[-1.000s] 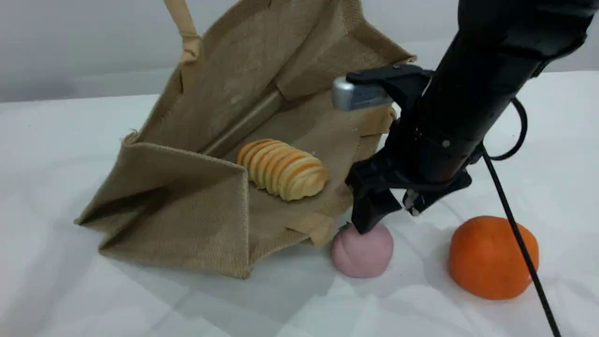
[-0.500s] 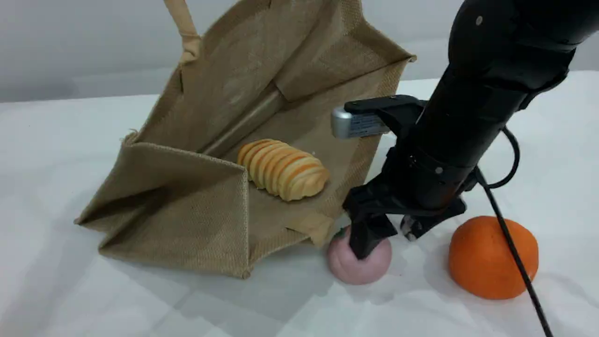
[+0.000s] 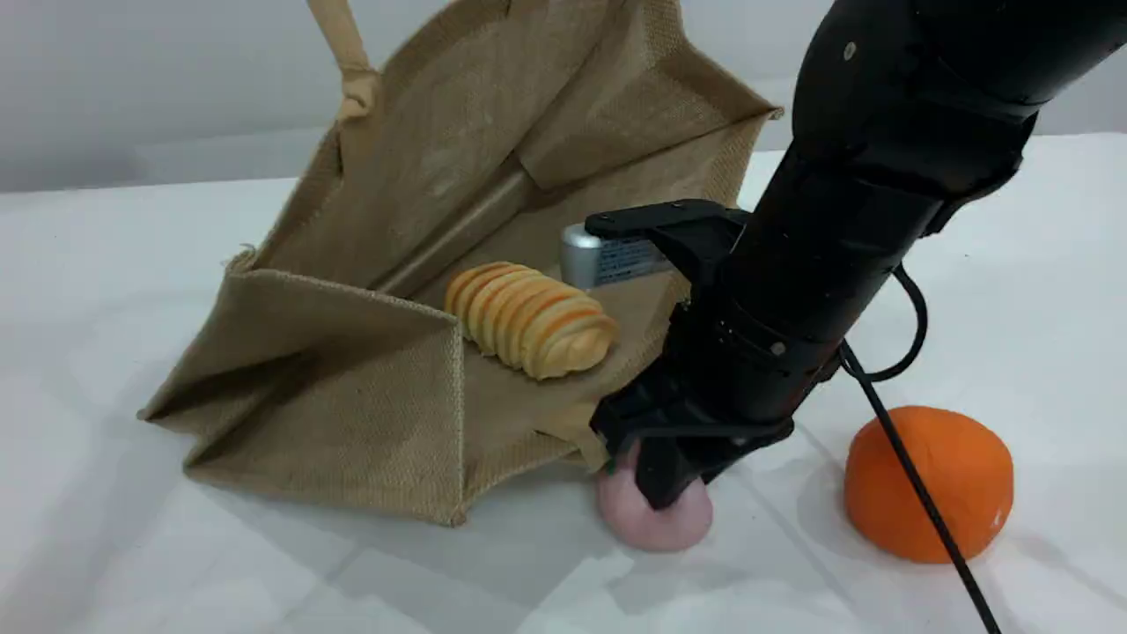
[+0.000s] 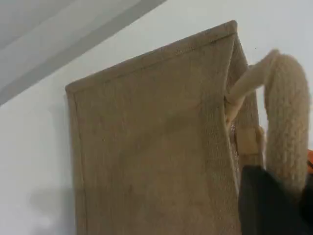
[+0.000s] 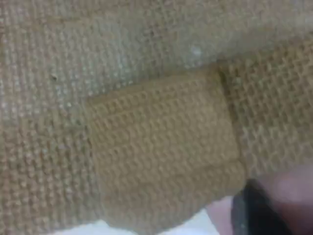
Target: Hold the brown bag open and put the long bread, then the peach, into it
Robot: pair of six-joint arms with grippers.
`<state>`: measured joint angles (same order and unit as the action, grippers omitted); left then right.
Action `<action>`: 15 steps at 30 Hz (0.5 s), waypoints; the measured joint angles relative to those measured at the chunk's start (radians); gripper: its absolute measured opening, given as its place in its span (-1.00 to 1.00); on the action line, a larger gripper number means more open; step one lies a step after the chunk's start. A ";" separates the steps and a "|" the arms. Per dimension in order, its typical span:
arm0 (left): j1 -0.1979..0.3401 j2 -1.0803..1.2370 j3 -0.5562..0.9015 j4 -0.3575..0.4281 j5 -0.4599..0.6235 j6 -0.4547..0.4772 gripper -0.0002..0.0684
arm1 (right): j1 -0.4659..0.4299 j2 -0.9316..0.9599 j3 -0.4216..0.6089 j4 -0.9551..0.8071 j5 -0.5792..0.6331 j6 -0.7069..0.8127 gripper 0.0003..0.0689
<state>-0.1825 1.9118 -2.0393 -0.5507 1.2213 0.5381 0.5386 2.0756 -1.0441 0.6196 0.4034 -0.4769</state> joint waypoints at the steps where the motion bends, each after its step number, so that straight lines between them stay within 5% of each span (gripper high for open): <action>1: 0.000 0.000 0.000 0.000 0.000 0.000 -0.74 | 0.000 -0.001 0.000 -0.005 0.005 -0.003 -0.80; 4: 0.000 0.000 0.000 0.000 0.000 0.000 -0.74 | -0.002 -0.019 0.000 -0.052 0.035 0.005 -0.94; 15: 0.000 0.000 0.000 0.000 0.000 0.000 -0.74 | -0.093 -0.247 0.000 -0.263 0.163 0.201 -0.95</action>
<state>-0.1825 1.9118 -2.0393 -0.5507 1.2213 0.5381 0.4460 1.8289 -1.0441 0.3567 0.5668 -0.2755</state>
